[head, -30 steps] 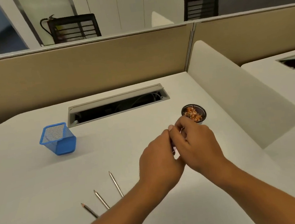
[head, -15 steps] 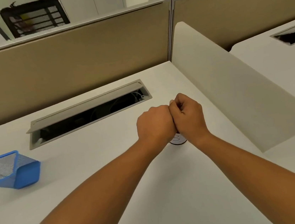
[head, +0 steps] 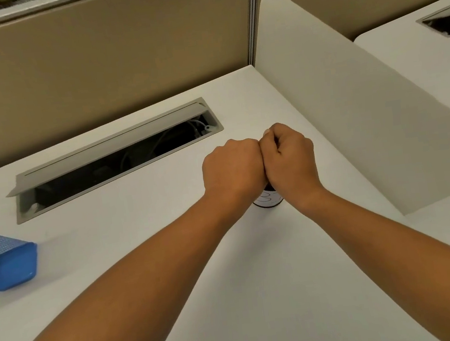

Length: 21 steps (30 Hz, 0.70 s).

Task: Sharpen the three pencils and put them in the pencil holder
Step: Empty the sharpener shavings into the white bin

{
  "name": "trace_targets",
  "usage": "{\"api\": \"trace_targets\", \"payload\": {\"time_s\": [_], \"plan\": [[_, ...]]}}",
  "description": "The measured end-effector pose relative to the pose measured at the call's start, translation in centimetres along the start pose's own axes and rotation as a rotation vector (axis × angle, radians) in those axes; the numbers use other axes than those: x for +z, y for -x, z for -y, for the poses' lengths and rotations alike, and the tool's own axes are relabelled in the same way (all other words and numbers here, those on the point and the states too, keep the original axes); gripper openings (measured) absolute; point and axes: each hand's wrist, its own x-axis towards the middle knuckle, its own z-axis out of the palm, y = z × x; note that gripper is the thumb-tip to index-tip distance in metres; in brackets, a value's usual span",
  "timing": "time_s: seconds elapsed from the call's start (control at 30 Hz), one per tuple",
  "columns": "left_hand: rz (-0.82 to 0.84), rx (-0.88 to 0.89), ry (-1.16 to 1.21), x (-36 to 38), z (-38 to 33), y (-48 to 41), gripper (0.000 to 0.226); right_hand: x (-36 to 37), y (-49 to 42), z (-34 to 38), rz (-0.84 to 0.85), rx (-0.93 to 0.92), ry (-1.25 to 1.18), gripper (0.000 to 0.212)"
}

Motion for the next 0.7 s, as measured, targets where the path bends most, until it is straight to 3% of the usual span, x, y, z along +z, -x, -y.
{"api": "trace_targets", "payload": {"time_s": [0.23, 0.33, 0.47, 0.57, 0.7], "plan": [[-0.017, 0.03, 0.029, -0.3, 0.1, 0.1, 0.007, -1.2, -0.4, -0.2, 0.107, 0.052, 0.131, 0.032], [0.059, 0.115, 0.198, -1.1, 0.7, 0.2, 0.027, -2.1, -0.8, -0.2, 0.17, 0.079, 0.161, 0.03], [0.16, 0.183, 0.471, -2.3, 2.1, 0.1, 0.027, -3.1, -1.2, -0.4, 0.24, 0.166, 0.013, 0.028], [0.122, 0.148, 0.509, -2.4, 3.1, 0.2, 0.028, -3.8, -1.4, -0.5, 0.345, 0.299, -0.211, 0.021], [0.101, 0.11, 0.509, -2.1, 3.4, 0.5, 0.029, -4.3, -1.5, -0.6, 0.408, 0.329, -0.251, 0.012]]}}
